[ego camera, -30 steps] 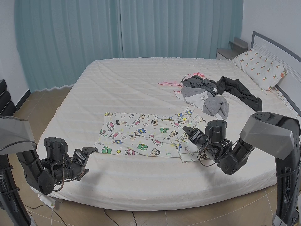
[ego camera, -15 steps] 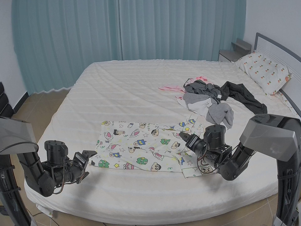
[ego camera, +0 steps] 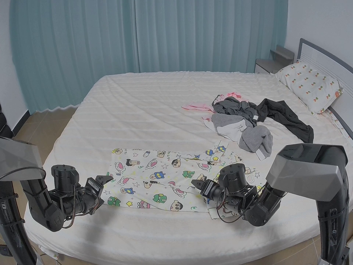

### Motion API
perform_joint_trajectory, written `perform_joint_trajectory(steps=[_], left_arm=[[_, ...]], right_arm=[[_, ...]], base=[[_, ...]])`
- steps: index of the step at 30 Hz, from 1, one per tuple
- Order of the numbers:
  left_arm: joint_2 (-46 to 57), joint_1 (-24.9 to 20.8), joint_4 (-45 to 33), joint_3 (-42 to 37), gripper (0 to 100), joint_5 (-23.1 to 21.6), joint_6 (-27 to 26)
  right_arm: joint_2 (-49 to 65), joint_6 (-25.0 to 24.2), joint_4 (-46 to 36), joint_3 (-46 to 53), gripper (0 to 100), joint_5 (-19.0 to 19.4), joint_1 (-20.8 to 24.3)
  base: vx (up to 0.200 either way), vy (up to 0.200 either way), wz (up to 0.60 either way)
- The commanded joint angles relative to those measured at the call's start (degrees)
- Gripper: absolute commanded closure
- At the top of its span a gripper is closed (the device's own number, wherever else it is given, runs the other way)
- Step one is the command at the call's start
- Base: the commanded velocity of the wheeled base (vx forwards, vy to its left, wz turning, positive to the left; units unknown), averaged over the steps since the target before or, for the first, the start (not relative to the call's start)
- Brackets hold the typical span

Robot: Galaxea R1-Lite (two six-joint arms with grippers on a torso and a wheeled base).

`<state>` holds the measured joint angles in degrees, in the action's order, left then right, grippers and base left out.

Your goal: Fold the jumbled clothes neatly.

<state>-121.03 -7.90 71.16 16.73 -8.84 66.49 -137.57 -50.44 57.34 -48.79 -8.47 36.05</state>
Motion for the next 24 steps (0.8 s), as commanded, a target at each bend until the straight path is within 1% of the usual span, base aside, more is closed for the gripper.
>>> perform_joint_trajectory(steps=[1,4,8,9,11,12,14,16,18,22,24], left_arm=[[-0.17,-0.01,0.56,0.06,0,0.05,0.05],[-0.44,-0.01,1.53,-0.03,0,0.05,0.05],[-0.79,-0.01,1.62,0.06,0,0.14,0.05],[-0.96,-0.01,1.62,0.15,0,0.14,0.05],[-1.14,-0.01,1.7,0.33,0,0.14,0.05],[-1.23,-0.01,1.7,0.33,0,0.14,0.05],[-1.23,-0.01,1.7,0.24,0,0.22,0.05],[-1.23,-0.01,1.7,0.24,0,0.22,0.05],[-1.23,-0.01,1.7,0.24,0,0.22,0.05],[-1.23,-0.01,1.7,0.15,0,0.22,0.05],[-1.23,-0.01,1.7,0.24,0,0.75,0.05]], right_arm=[[0.2,-0.09,0.05,0.53,0,1.0,2.1],[-0.42,-0.09,0.05,-0.26,0,1.35,3.5],[-0.42,-0.09,-0.04,-0.96,0,1.62,3.59],[-0.86,-0.09,-0.3,-1.75,0,2.41,3.85],[-2.18,-0.09,-0.83,-3.42,0,2.5,3.94],[-2.97,0.08,-3.64,-5.88,0,2.14,3.85],[-3.05,0.08,-5.75,-7.02,0,2.23,3.85],[-3.05,0.08,-5.75,-7.02,0,2.23,3.85],[-3.23,0.17,-10.15,-9.66,0,2.06,3.94],[-4.37,0.35,-12.61,-12.03,0,1.88,3.68],[-5.52,0.87,-13.66,-13.88,0,1.0,3.24]], base=[[0.0,0.0,0.0],[0.0,0.0,0.0],[0.0,0.0,0.0],[0.0,0.0,0.0],[0.0,0.0,0.0],[0.0,0.0,0.0],[0.0,0.0,0.0],[0.0,0.0,0.0],[0.0,0.0,0.0],[0.0,0.0,0.0],[0.0,0.0,0.0]])
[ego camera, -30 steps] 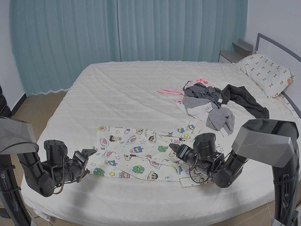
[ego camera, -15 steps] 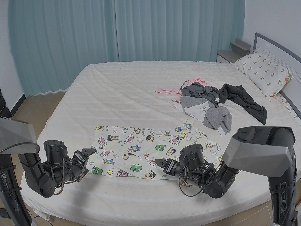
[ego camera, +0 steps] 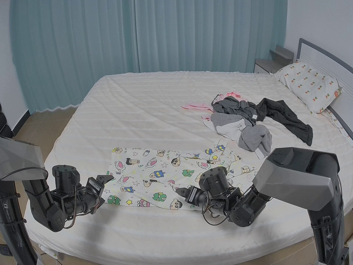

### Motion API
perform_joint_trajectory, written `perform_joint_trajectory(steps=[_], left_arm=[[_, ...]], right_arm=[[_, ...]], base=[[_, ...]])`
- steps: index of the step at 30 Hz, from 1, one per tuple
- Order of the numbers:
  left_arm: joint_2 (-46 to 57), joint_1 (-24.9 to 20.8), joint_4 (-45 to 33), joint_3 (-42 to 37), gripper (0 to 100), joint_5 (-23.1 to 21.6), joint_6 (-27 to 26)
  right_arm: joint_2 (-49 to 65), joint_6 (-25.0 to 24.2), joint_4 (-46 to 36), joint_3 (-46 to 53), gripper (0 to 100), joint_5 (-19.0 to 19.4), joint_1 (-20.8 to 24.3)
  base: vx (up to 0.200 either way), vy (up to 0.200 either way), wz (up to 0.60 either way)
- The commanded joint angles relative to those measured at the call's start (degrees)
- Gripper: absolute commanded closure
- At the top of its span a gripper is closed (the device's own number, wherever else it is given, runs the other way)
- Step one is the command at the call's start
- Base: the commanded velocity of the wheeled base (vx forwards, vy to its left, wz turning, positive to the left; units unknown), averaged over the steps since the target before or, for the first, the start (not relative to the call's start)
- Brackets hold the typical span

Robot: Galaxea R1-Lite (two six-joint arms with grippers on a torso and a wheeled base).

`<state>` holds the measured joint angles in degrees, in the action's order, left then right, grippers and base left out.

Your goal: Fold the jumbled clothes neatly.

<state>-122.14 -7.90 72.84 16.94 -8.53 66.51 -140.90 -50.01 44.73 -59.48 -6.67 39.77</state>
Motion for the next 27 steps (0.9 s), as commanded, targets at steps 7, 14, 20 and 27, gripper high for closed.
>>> perform_joint_trajectory(steps=[7,14,20,27], left_arm=[[-0.47,-0.01,0.02,0.28,0,1.41,0.02],[-0.82,-0.01,0.11,0.37,0,1.41,0.02],[-0.82,-0.01,0.11,0.37,0,1.41,0.02],[-0.82,-0.01,1.43,0.19,0,1.5,0.02]], right_arm=[[-5.53,2.37,-0.25,-7.76,0,-4.76,-2.24],[-6.32,3.78,2.38,-8.64,0,-5.37,-2.32],[-5.88,4.48,7.48,-8.55,0,-6.43,-1.97],[0.01,4.57,9.76,-2.22,0,-6.43,-0.92]], base=[[0.0,0.0,0.0],[0.0,0.0,0.0],[0.0,0.0,0.0],[0.0,0.0,0.0]])
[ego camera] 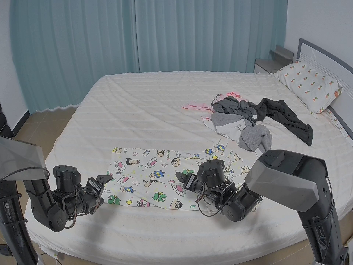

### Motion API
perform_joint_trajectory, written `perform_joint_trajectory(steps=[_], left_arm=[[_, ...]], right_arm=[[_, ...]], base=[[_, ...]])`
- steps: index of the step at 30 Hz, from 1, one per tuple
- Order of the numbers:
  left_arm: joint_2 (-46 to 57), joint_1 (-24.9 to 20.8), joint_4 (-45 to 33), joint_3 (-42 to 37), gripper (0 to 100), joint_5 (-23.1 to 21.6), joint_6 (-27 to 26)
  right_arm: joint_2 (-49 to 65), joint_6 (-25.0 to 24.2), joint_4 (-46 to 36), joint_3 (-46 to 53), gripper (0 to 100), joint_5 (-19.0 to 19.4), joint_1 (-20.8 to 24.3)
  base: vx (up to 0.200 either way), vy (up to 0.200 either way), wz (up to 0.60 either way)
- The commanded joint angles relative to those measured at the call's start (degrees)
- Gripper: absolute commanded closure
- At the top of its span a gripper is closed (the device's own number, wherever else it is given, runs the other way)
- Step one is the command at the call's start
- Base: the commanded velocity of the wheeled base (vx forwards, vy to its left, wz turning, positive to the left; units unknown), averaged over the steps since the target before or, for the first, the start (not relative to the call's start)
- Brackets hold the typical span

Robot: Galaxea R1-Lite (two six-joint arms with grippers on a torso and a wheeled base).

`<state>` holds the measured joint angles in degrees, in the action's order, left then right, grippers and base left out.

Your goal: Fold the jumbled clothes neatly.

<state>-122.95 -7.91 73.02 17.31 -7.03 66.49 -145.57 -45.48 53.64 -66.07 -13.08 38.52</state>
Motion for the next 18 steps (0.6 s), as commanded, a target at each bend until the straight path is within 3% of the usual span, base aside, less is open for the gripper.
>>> perform_joint_trajectory(steps=[1,7,14,18], left_arm=[[0.0,0.0,2.12,-0.52,0,0.0,0.05],[-0.09,0.09,4.06,-0.7,0,-0.09,0.4],[0.26,0.62,4.06,-0.79,0,-0.09,0.13],[0.26,1.67,4.15,-0.79,0,-0.17,0.05]], right_arm=[[6.7,0.13,1.12,6.57,0,0.07,0.06],[13.38,-0.66,4.72,14.13,0,1.83,-2.93],[12.59,-1.1,9.03,17.65,0,3.76,-4.24],[12.77,-1.19,9.03,17.82,0,3.94,-5.12]], base=[[0.0,0.0,0.0],[0.0,0.0,0.0],[0.0,0.0,0.0],[0.0,0.2,0.0]])
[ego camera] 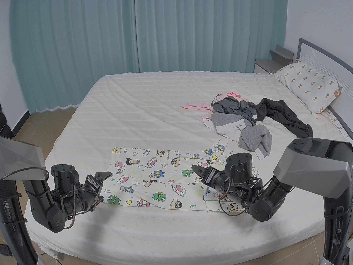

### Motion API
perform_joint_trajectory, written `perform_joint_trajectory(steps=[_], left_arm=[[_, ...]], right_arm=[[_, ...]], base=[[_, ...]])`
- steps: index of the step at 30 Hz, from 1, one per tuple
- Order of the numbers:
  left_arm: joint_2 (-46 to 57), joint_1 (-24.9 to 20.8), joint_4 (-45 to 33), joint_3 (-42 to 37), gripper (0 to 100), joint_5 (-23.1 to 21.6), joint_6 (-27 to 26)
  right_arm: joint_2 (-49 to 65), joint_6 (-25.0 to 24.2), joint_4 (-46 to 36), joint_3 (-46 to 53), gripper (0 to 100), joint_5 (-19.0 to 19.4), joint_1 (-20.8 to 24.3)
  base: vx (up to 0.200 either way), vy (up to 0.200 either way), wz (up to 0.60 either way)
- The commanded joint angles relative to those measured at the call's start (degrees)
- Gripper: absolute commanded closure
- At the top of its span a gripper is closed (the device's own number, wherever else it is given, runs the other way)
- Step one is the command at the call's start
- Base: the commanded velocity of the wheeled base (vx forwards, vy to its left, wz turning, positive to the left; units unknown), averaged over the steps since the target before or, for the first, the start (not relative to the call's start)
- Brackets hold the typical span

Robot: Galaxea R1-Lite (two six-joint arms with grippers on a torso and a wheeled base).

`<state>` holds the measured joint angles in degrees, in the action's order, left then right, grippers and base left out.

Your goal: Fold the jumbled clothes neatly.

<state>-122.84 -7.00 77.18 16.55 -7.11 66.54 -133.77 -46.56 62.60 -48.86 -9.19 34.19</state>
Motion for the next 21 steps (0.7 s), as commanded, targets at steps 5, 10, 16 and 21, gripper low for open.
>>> perform_joint_trajectory(steps=[5,10,16,21], left_arm=[[0.15,1.2,-0.01,0.06,0,-0.1,0.0],[-0.03,1.2,-0.01,0.06,0,-0.1,0.0],[-0.2,1.11,-0.01,0.14,0,-0.01,0.0],[0.06,0.67,0.08,0.06,0,0.08,-0.18]], right_arm=[[0.7,-0.11,0.07,0.7,0,0.05,-1.06],[0.7,-0.11,0.07,0.7,0,0.05,-1.06],[0.79,-0.11,0.07,0.7,0,0.05,-1.06],[0.79,-0.11,0.07,0.61,0,0.05,-1.06]], base=[[0.0,0.2,0.0],[0.0,0.2,0.0],[0.0,0.133,0.0],[0.04,0.0,0.0]])
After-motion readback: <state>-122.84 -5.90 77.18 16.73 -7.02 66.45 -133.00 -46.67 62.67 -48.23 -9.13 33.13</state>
